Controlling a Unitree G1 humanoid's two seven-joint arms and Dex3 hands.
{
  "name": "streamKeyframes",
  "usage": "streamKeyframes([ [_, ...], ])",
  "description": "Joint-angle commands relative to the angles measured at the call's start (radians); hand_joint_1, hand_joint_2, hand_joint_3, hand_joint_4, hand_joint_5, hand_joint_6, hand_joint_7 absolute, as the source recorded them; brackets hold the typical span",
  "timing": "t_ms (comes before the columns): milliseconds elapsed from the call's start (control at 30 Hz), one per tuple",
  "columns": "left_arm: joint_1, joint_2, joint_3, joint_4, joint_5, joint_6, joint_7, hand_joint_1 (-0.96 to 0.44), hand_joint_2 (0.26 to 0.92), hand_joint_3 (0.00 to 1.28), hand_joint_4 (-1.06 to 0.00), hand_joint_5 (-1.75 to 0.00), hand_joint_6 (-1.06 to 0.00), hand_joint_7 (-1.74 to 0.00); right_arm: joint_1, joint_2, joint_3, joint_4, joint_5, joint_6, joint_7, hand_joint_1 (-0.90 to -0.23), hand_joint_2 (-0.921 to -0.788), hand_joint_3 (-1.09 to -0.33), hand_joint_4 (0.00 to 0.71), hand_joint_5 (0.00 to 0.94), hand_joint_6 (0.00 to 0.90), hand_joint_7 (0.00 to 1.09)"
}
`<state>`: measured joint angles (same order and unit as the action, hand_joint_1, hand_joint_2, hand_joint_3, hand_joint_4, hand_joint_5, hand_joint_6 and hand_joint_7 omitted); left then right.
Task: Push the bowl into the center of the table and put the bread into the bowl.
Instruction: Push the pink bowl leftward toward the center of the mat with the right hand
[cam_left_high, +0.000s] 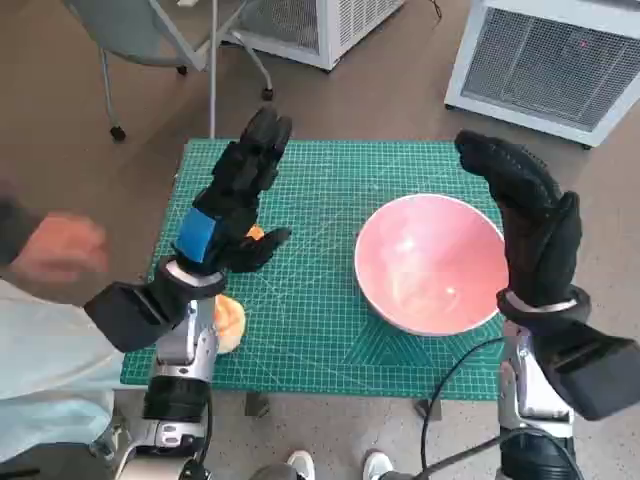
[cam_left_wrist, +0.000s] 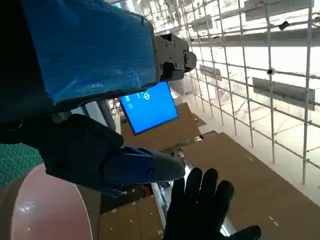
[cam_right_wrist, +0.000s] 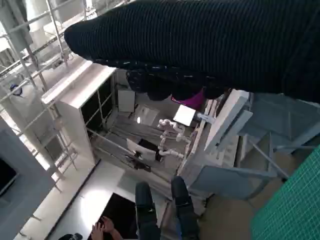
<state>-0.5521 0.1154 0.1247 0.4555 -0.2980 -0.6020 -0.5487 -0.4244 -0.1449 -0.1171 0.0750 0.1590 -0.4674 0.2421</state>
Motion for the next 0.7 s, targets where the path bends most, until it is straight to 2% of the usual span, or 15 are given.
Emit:
streamKeyframes([
  [33,-0.004,0.002,-0.007,-0.007,0.009,-0.009,0.004,-0.58,0.921,0.31,-0.02,0.0,-0.13,-0.01,0.02,0.006,0.0,0.016,0.0,0.001,-0.009,-0.708,-0.921,-0.708,0.17,0.003,-0.001,0.46],
  [700,-0.011,0.01,-0.004,0.005,0.01,-0.011,-0.002,-0.57,0.921,0.31,-0.02,0.0,-0.13,-0.01,0.02,0.002,-0.001,0.015,0.006,0.003,-0.008,-0.698,-0.921,-0.71,0.17,0.002,-0.001,0.46],
])
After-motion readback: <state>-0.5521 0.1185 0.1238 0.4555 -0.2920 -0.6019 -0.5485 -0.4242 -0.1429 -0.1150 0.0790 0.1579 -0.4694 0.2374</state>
